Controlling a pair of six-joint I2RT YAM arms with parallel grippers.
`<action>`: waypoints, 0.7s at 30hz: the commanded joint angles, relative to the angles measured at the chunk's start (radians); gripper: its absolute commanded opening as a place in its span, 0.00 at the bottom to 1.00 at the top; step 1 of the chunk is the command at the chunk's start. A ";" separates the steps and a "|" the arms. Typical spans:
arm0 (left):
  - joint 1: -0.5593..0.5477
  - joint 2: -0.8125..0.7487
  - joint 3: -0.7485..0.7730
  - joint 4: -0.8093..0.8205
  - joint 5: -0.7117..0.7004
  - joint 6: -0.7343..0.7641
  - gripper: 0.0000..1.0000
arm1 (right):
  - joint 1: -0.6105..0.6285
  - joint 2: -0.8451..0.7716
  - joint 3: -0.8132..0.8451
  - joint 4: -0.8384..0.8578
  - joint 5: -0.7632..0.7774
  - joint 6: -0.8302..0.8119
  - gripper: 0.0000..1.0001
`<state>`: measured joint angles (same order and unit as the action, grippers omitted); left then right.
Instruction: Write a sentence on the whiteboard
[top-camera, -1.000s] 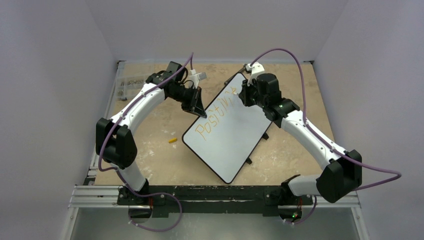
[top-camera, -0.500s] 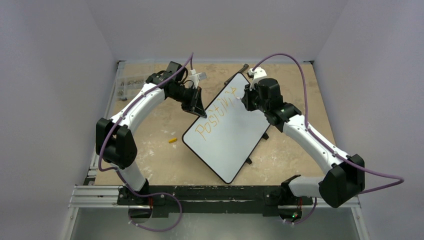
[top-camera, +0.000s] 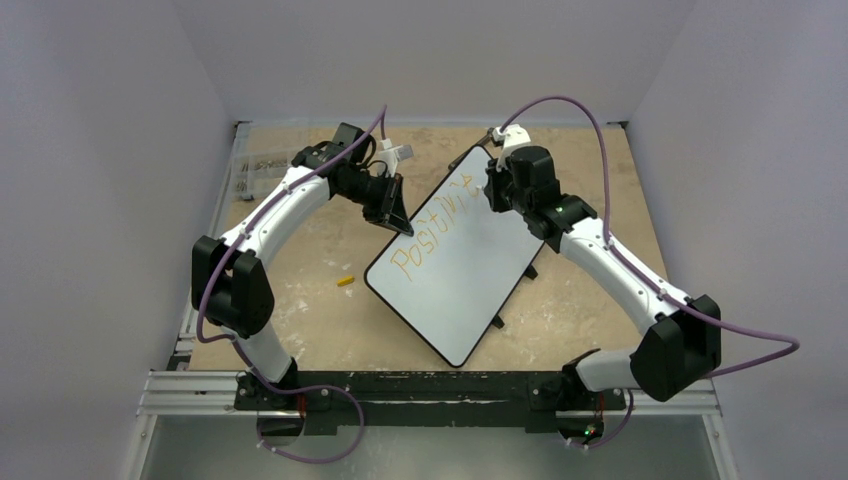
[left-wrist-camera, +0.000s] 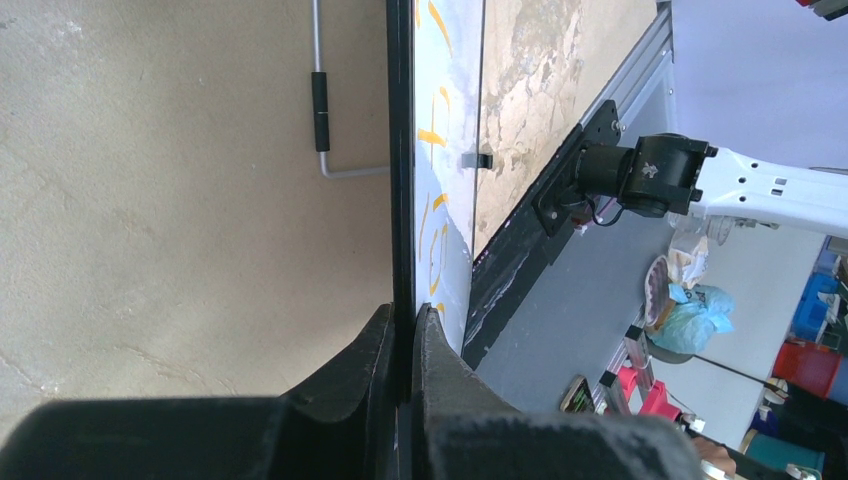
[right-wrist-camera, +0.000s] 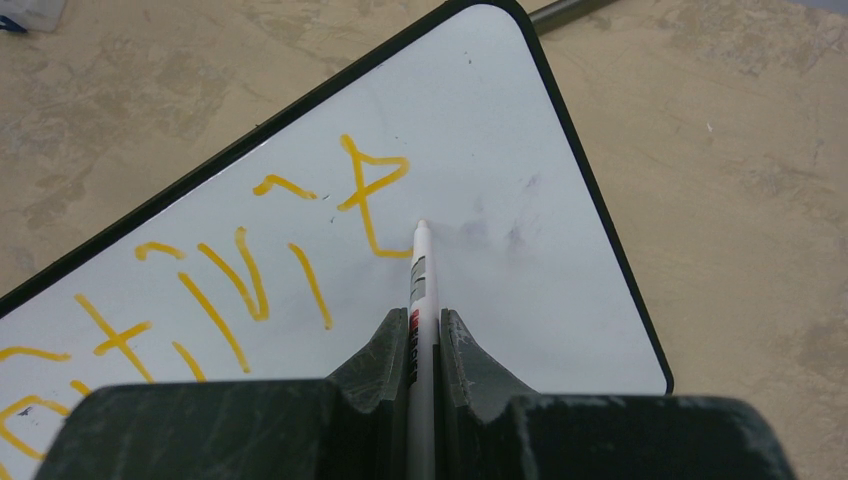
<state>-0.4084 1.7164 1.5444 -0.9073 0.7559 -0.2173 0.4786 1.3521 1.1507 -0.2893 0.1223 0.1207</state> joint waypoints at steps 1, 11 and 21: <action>-0.018 -0.034 0.008 0.016 0.005 0.037 0.00 | 0.004 0.021 0.061 0.003 0.003 -0.019 0.00; -0.018 -0.031 0.009 0.015 0.005 0.038 0.00 | 0.005 -0.044 0.114 -0.033 0.020 -0.015 0.00; -0.018 -0.028 0.007 0.015 0.003 0.037 0.00 | 0.004 0.022 0.184 -0.036 0.073 -0.050 0.00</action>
<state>-0.4084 1.7164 1.5444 -0.9039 0.7658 -0.2173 0.4789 1.3502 1.2625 -0.3386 0.1528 0.1001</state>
